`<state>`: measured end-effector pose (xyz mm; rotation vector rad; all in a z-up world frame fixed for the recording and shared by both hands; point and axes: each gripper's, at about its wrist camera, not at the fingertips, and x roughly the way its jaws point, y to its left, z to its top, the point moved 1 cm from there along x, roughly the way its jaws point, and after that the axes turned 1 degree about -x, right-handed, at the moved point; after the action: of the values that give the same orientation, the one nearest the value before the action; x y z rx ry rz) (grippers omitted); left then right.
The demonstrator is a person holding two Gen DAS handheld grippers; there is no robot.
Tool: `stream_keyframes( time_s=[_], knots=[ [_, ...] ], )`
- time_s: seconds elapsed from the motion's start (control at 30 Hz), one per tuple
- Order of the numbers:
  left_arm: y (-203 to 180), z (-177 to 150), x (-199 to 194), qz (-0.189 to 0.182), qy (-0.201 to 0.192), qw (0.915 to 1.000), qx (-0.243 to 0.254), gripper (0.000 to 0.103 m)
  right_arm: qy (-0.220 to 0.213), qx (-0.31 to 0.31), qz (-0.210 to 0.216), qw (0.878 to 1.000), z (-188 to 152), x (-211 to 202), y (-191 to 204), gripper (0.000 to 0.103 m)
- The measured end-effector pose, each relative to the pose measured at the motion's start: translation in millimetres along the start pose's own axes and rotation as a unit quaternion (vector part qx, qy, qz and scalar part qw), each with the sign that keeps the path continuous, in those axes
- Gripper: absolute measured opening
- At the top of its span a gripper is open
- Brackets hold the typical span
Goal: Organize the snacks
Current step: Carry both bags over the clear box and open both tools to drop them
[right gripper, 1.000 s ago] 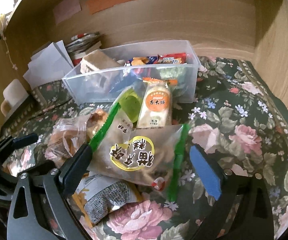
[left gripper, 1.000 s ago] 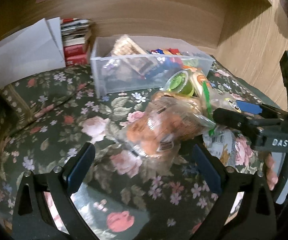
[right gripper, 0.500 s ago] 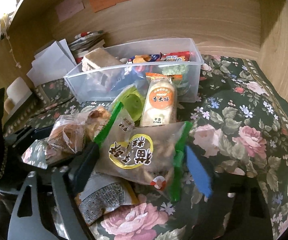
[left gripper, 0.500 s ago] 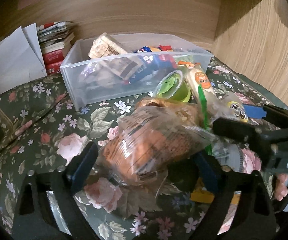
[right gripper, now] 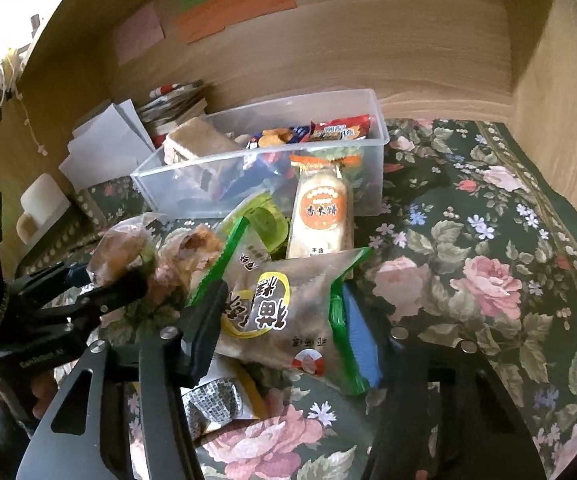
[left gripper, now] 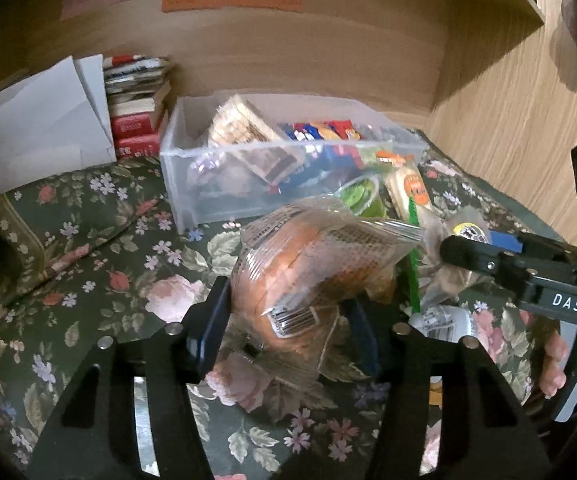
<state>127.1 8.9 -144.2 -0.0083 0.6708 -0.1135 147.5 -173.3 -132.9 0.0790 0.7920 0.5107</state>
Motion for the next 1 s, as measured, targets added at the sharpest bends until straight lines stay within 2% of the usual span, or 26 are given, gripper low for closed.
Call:
stream_keyframes(
  time_s=[0.43, 0.77, 1.0],
  knots=[
    [18, 39, -25, 0.016, -0.044, 0.9987, -0.023, 0.056, -0.055, -0.018, -0.015, 0.998, 35, -29, -5, 0.053],
    [18, 85, -49, 0.030, -0.091, 0.9953, -0.013, 0.056, -0.111, -0.043, -0.024, 0.993, 82, -47, -4, 0.053],
    [17, 118, -51, 0.033, -0.111, 0.9932, -0.003, 0.056, -0.129, -0.056, -0.019, 0.990, 115, -42, 2, 0.053]
  ],
)
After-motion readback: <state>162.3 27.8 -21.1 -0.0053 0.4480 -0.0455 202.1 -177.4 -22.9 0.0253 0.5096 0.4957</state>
